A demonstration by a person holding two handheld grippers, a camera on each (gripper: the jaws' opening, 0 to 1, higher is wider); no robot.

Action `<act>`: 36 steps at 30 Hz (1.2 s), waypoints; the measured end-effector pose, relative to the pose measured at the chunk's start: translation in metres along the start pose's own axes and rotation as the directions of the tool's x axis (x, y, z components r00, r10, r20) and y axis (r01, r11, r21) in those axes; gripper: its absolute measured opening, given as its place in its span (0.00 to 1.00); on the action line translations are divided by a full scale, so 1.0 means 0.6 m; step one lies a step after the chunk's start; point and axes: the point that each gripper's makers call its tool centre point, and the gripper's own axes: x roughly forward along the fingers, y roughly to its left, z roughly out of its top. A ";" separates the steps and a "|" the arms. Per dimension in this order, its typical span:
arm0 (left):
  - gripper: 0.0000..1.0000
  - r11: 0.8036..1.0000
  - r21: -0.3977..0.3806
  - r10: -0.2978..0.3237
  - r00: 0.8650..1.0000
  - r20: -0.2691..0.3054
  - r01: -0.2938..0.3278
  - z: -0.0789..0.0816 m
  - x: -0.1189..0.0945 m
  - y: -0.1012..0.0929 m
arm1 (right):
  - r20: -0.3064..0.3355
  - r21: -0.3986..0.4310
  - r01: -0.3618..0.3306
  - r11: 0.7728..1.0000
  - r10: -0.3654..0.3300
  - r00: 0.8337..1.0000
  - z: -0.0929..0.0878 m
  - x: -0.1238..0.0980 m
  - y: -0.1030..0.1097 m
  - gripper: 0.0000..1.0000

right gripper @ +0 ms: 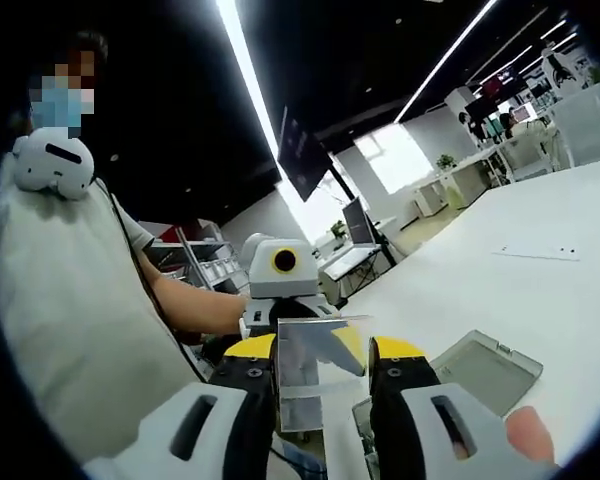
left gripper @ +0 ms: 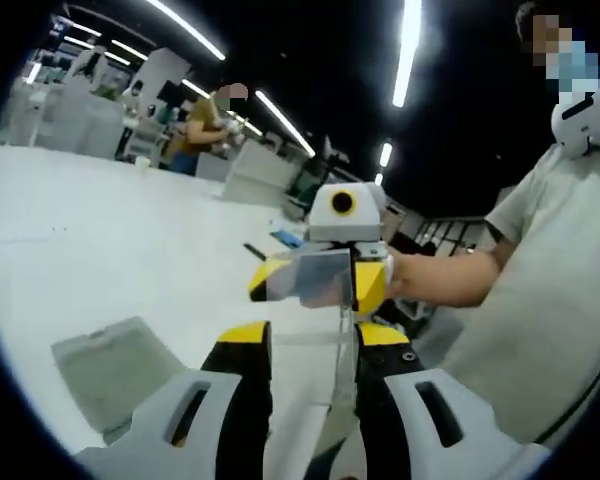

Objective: Insert the divider into the dual guide fixture by aligning both edges with the guide slots and pushing it downward to the bottom, including one-sided entry, uneven engagement, binding, and posture correction.

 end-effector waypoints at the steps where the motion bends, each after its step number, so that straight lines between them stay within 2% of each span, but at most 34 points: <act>1: 0.29 1.000 -0.003 -0.002 1.000 0.000 0.002 0.000 0.000 0.001 | 0.003 -0.006 0.001 1.000 -0.001 1.000 0.001 0.000 -0.001 0.32; 16: 0.30 0.999 -0.035 -0.023 1.000 -0.005 0.023 0.003 0.003 0.014 | -0.003 -0.007 0.025 1.000 -0.025 1.000 0.006 0.004 -0.015 0.31; 20: 0.30 1.000 -0.018 -0.019 1.000 -0.019 0.019 0.003 0.002 0.016 | -0.010 -0.006 0.032 0.999 -0.032 0.999 0.005 0.007 -0.019 0.30; 25: 0.32 1.000 0.007 -0.003 0.999 -0.038 0.004 -0.002 0.002 0.020 | -0.007 -0.001 0.048 0.999 -0.048 0.999 0.007 0.011 -0.025 0.30; 31: 0.40 0.996 0.070 0.053 0.995 -0.084 -0.048 -0.016 0.008 0.028 | -0.026 0.026 0.107 0.994 -0.106 0.994 0.002 0.017 -0.048 0.30; 36: 0.40 0.992 0.089 0.101 0.989 -0.107 -0.092 -0.024 0.008 0.041 | -0.046 0.039 0.145 0.989 -0.143 0.989 -0.005 0.018 -0.061 0.30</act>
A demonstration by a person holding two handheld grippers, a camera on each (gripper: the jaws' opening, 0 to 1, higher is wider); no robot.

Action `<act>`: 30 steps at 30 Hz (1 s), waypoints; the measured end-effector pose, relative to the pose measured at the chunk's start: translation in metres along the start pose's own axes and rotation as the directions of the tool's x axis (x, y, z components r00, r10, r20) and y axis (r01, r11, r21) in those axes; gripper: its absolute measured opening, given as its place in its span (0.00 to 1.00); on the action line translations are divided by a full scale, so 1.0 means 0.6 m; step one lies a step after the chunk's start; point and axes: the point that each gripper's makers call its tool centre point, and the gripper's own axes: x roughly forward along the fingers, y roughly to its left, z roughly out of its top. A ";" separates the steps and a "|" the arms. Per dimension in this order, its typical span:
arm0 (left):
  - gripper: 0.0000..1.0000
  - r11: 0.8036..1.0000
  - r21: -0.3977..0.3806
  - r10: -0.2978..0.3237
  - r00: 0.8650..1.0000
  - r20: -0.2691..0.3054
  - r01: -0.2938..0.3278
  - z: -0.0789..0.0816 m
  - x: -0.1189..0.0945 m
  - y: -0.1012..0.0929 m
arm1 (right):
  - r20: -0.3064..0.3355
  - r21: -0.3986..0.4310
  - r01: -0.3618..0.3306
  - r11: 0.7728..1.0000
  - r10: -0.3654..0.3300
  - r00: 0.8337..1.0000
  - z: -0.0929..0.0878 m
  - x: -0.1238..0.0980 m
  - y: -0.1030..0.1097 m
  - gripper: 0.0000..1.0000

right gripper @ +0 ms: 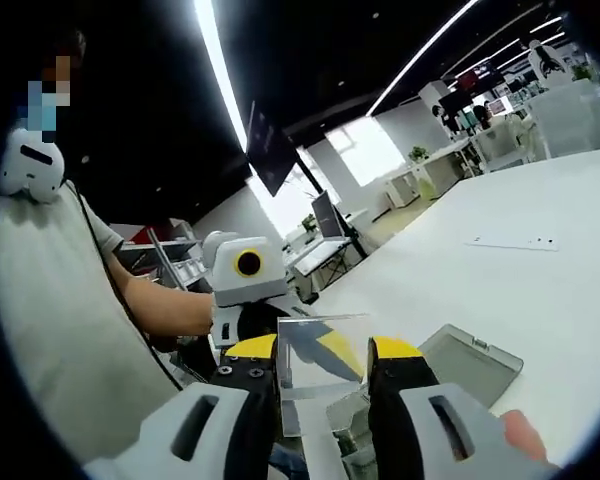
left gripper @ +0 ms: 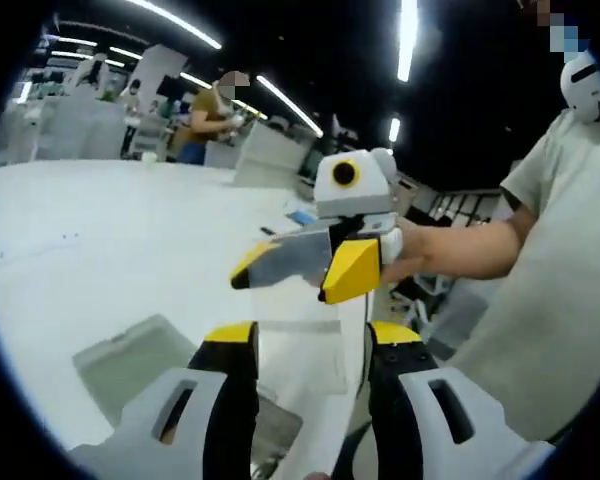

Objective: Insert the divider into the dual guide fixture by aligning both edges with the guide slots and pushing it downward to the bottom, including one-sided entry, uneven engagement, binding, and posture correction.

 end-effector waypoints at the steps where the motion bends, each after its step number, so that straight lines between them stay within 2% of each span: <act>1: 0.40 1.000 0.003 0.015 1.000 -0.011 -0.015 -0.004 0.000 0.004 | -0.001 0.011 0.008 1.000 -0.008 1.000 0.000 0.000 -0.002 0.30; 2: 0.41 0.999 0.012 0.045 0.999 -0.030 -0.044 -0.011 -0.001 0.012 | 0.000 0.019 0.010 1.000 -0.010 1.000 0.000 0.000 -0.002 0.30; 12: 0.40 0.990 -0.003 0.139 0.989 -0.051 -0.139 -0.020 -0.004 0.025 | -0.043 0.075 0.117 0.990 -0.114 0.993 -0.025 0.003 -0.037 0.30; 19: 0.33 0.972 -0.001 0.232 0.967 -0.103 -0.234 -0.040 -0.005 0.033 | -0.082 0.126 0.193 0.973 -0.183 0.980 -0.050 0.007 -0.058 0.30; 24: 0.31 0.957 -0.029 0.284 0.951 -0.126 -0.289 -0.048 -0.004 0.036 | -0.108 0.197 0.252 0.948 -0.234 0.966 -0.066 0.009 -0.071 0.30; 25: 0.31 0.949 -0.020 0.309 0.942 -0.133 -0.314 -0.050 -0.005 0.040 | -0.119 0.213 0.263 0.941 -0.242 0.963 -0.070 0.010 -0.072 0.30; 27: 0.29 0.947 -0.027 0.313 0.938 -0.146 -0.320 -0.054 -0.004 0.037 | -0.140 0.222 0.280 0.934 -0.254 0.957 -0.078 0.012 -0.074 0.30; 30: 0.28 0.935 -0.028 0.343 0.924 -0.170 -0.352 -0.060 -0.004 0.039 | -0.158 0.249 0.308 0.918 -0.275 0.948 -0.087 0.013 -0.079 0.30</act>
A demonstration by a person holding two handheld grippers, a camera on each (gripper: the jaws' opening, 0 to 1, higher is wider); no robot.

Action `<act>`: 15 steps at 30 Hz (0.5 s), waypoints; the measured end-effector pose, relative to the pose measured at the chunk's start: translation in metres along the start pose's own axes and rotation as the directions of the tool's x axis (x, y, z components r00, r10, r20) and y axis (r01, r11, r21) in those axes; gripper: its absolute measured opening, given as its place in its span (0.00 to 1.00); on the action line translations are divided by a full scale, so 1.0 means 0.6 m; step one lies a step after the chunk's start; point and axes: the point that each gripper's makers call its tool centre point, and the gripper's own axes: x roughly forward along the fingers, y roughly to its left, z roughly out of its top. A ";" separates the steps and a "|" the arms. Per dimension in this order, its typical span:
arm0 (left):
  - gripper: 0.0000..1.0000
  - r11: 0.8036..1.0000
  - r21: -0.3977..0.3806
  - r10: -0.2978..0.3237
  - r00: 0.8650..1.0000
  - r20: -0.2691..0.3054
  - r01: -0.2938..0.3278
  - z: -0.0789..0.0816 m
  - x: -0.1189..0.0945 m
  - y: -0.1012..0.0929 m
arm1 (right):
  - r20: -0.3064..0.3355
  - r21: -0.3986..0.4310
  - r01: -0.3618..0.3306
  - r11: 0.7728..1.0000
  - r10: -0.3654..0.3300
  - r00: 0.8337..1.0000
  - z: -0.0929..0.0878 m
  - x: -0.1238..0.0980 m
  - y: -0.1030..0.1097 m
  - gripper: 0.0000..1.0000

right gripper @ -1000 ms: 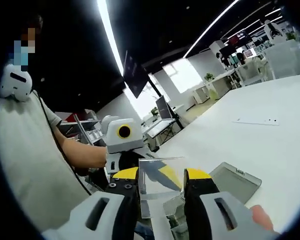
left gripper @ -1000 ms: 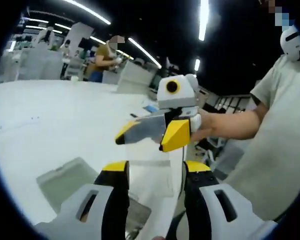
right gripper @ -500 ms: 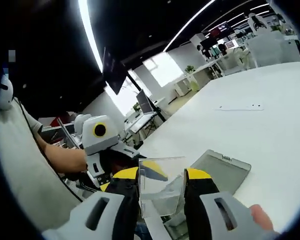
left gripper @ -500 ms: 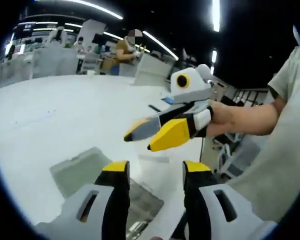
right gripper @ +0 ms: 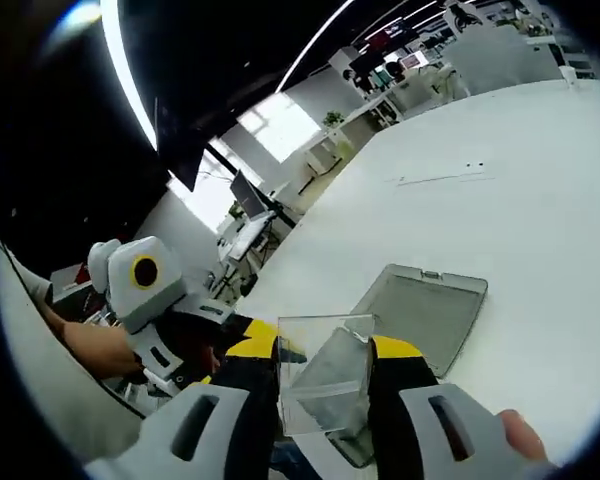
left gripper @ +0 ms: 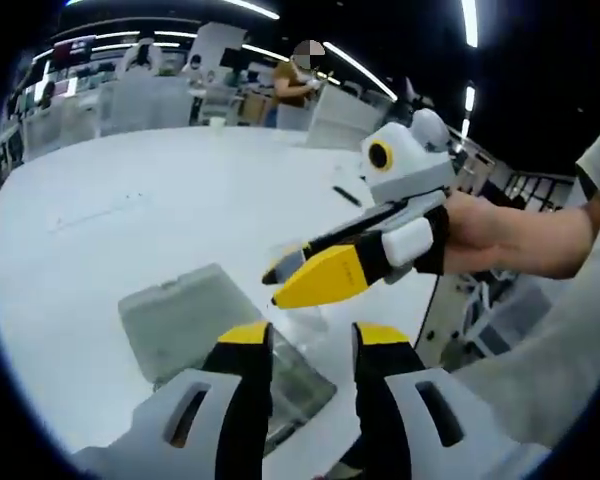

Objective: Insert the divider into the dual guide fixture by aligning both edges with the guide slots and pushing it downward to the bottom, including one-sided entry, uneven engagement, binding, and posture correction.

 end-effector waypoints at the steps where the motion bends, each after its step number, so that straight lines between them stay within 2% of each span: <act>1: 0.28 1.000 -0.005 0.015 1.000 -0.007 -0.015 -0.001 0.000 0.002 | -0.012 0.014 0.015 1.000 -0.015 1.000 -0.005 0.002 -0.003 0.30; 8: 0.26 0.998 -0.017 0.054 0.998 -0.043 -0.055 -0.011 0.008 -0.004 | -0.025 0.053 0.054 0.997 -0.053 0.998 -0.017 0.009 -0.005 0.30; 15: 0.24 0.993 -0.019 0.118 0.989 -0.093 -0.120 -0.028 0.013 -0.001 | -0.049 0.087 0.115 0.990 -0.111 0.993 -0.031 0.016 -0.012 0.30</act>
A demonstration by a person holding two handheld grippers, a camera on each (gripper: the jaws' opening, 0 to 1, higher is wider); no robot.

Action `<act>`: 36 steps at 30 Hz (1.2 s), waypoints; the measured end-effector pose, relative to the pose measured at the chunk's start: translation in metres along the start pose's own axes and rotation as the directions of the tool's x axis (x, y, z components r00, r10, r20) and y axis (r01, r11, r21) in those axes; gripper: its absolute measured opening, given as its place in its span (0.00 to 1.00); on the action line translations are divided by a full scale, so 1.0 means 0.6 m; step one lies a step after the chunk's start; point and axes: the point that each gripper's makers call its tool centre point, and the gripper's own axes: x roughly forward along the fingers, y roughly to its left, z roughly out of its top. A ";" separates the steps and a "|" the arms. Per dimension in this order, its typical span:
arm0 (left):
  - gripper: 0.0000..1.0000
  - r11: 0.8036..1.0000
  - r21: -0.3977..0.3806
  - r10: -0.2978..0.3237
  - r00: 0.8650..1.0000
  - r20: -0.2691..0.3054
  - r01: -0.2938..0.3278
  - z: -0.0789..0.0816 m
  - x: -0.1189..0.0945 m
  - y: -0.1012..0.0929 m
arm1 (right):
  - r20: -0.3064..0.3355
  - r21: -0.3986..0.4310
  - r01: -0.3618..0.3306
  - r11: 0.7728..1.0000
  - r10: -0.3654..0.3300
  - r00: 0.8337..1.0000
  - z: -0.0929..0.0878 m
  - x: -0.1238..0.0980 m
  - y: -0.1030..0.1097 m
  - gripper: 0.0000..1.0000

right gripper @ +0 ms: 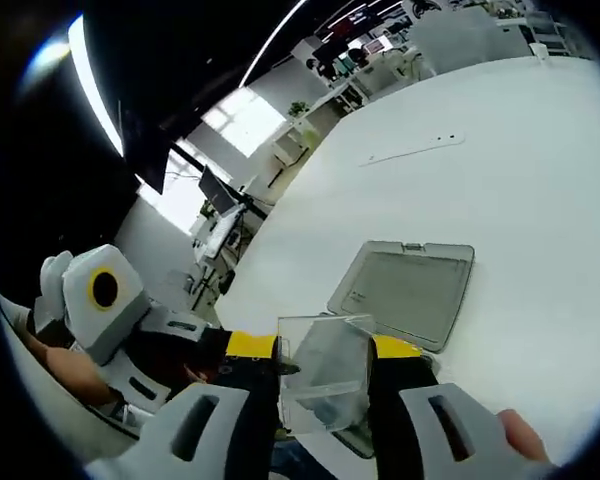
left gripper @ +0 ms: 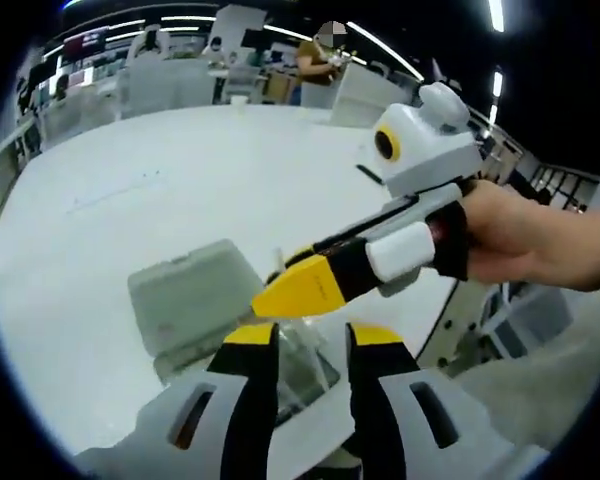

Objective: Insert the divider into the dual guide fixture by aligning both edges with the guide slots and pushing it downward to the bottom, including one-sided entry, uneven engagement, binding, and posture correction.

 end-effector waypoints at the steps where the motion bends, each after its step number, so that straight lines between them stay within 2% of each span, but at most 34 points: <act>1: 0.24 1.000 -0.008 0.020 1.000 -0.012 -0.020 -0.004 0.001 0.004 | -0.008 0.004 0.004 1.000 -0.004 1.000 -0.003 0.001 -0.001 0.30; 7: 0.21 0.997 -0.032 0.063 0.997 -0.036 -0.064 -0.010 0.006 0.012 | -0.011 0.039 0.027 0.999 -0.027 1.000 -0.009 0.005 -0.001 0.30; 14: 0.18 0.995 -0.048 0.081 0.995 -0.055 -0.084 -0.019 0.013 0.012 | -0.011 0.061 0.046 0.997 -0.045 0.999 -0.013 0.008 -0.003 0.30; 29: 0.09 0.986 -0.131 0.096 0.994 -0.061 -0.103 -0.031 0.017 0.018 | -0.008 0.086 0.096 0.992 -0.096 0.995 -0.025 0.011 -0.007 0.30; 36: 0.06 0.984 -0.134 0.112 0.991 -0.072 -0.121 -0.040 0.019 0.023 | -0.010 0.097 0.102 0.990 -0.102 0.995 -0.027 0.011 -0.006 0.30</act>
